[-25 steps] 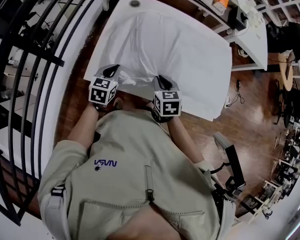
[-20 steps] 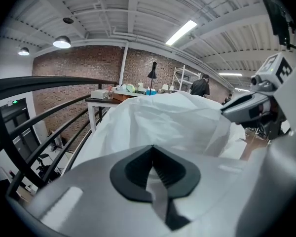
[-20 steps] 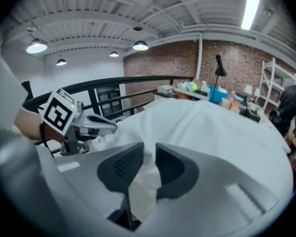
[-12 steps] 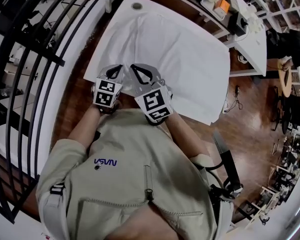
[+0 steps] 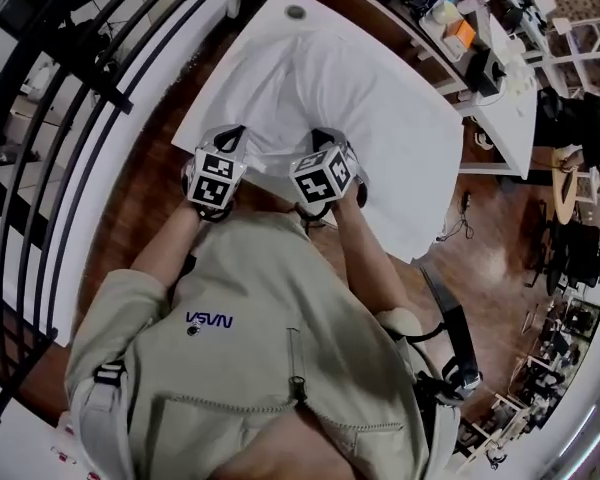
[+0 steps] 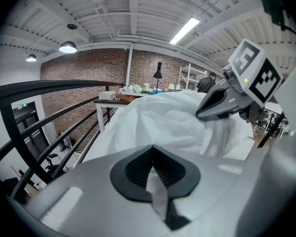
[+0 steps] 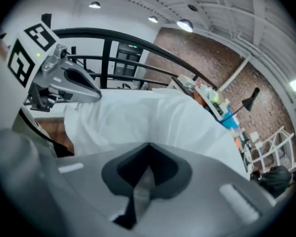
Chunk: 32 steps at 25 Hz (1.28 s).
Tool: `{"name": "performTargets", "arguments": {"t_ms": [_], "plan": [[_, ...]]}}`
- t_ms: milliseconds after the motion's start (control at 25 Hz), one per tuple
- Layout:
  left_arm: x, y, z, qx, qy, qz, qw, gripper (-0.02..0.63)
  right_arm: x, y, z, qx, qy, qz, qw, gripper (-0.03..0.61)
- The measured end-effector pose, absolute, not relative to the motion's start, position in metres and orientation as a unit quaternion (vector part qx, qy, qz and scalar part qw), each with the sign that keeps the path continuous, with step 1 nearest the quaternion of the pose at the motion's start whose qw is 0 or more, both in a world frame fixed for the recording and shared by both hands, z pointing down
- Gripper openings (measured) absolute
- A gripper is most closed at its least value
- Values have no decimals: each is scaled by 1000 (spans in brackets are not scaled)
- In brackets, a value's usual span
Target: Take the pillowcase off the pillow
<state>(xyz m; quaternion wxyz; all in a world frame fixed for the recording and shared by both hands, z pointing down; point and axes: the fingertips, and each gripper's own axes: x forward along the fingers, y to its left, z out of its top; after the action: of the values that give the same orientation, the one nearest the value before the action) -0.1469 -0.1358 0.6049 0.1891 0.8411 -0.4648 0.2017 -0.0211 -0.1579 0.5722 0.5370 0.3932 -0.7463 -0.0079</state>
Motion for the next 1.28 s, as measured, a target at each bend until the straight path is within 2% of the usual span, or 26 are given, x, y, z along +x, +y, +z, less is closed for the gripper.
{"name": "performTargets", "arguments": {"t_ms": [320,360,520,680,800,960,1080,1280], "plan": [[-143,-136,614,837,-461,219,198,8,-28,-155,569,379,-759,-26,528,6],[-143,-136,614,837,-461,218,199,8,-34,-153,564,371,-765,-33,526,21],[-143,-136,614,838,-464,208,196,8,-70,-142,557,319,-787,-56,524,159],[-143,-135,612,841,-460,210,193,8,-85,-140,580,277,-770,-86,568,192],[-141,-134,619,841,-459,212,192,8,-81,-146,597,267,-744,-109,603,181],[-147,-134,624,837,-462,225,189,8,-76,-151,591,281,-742,-109,599,45],[-148,-135,625,837,-462,228,187,8,-74,-156,565,312,-764,-89,558,21],[-145,-137,638,836,-455,241,190,8,-52,-176,492,425,-792,-53,436,15]]}}
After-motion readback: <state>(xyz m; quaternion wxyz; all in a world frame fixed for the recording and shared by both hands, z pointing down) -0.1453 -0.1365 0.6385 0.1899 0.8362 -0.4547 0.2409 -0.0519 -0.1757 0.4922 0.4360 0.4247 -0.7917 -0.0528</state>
